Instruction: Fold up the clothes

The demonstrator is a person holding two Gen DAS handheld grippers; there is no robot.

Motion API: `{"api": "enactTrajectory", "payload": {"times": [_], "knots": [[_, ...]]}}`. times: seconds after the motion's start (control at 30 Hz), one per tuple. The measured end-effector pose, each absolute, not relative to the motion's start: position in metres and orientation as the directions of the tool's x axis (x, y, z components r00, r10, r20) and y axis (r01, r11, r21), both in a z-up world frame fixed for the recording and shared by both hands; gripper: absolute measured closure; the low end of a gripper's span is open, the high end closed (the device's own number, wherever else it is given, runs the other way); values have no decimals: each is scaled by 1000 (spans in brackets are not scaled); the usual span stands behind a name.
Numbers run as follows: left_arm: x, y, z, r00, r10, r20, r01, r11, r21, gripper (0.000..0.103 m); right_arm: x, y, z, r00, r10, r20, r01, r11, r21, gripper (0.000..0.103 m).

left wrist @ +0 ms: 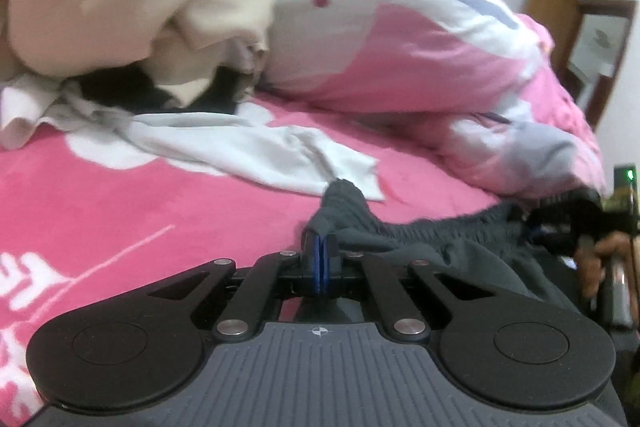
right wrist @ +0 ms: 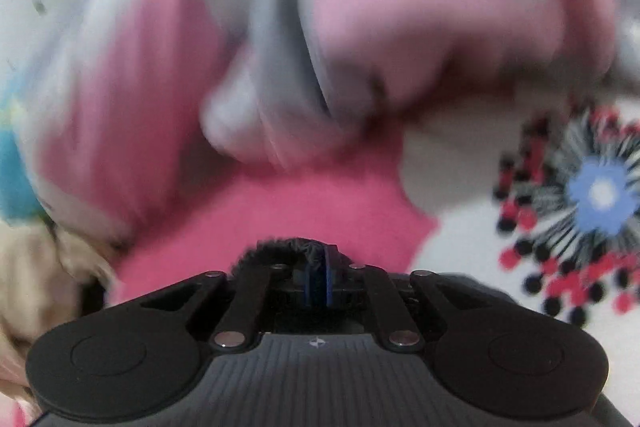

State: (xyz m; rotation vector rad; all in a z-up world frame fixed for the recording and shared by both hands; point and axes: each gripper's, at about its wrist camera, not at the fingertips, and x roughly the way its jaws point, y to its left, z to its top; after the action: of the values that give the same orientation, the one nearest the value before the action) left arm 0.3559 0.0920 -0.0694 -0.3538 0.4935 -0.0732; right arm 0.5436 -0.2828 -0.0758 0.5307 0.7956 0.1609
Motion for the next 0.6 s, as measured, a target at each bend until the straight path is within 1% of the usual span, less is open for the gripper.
{"api": "enactTrajectory", "payload": {"times": [0.03,0.07,0.1,0.17,0.23,0.27,0.3,0.33,0.37,0.4,0.43,0.47,0.5,0.53,0.57,0.6], "knots": [[356,95,-70,879,-152,-452,-23,933,-359,103,545,-280,-77,694,323,-644,47,872,488,88],[356,97,-70,878,-154,-454,-27,929,-368,103,544,-277,-72,702,315,-639,30,883,468,82],[357,99,-71,877,-155,-455,-32,926,-376,103,542,-275,-66,709,306,-635,15,894,448,70],[357,103,-71,870,-173,-462,-31,915,-401,103,527,-274,-47,752,282,-596,-21,914,405,52],[358,107,-70,863,-198,-464,-25,902,-431,100,509,-272,-25,800,261,-540,-63,932,357,51],[358,109,-70,863,-200,-464,-30,897,-441,98,498,-270,-15,821,257,-510,-88,939,331,49],[358,112,-70,863,-201,-464,-35,892,-452,97,488,-267,-7,840,249,-483,-106,947,304,45],[358,114,-69,862,-203,-464,-40,886,-462,93,479,-263,1,857,239,-457,-118,954,277,43],[358,116,-69,862,-205,-464,-45,880,-472,87,470,-257,7,872,229,-434,-133,962,239,38],[357,118,-69,861,-207,-464,-50,874,-483,85,463,-249,11,884,219,-413,-151,970,190,29],[356,119,-68,862,-208,-463,-46,877,-479,82,460,-239,13,891,210,-402,-170,976,133,23],[356,118,-68,855,-221,-469,-33,879,-476,80,460,-229,14,893,202,-403,-190,979,70,9],[356,117,-68,849,-235,-474,-20,881,-473,78,464,-219,12,888,186,-420,-201,979,8,0],[356,115,-69,837,-256,-484,-4,882,-472,73,473,-208,8,865,161,-475,-208,977,-48,0],[357,113,-70,824,-276,-494,13,882,-471,70,488,-199,-1,811,126,-571,-222,970,-101,0],[357,111,-71,811,-296,-504,29,882,-470,70,505,-190,-15,730,67,-680,-230,961,-152,0]]}}
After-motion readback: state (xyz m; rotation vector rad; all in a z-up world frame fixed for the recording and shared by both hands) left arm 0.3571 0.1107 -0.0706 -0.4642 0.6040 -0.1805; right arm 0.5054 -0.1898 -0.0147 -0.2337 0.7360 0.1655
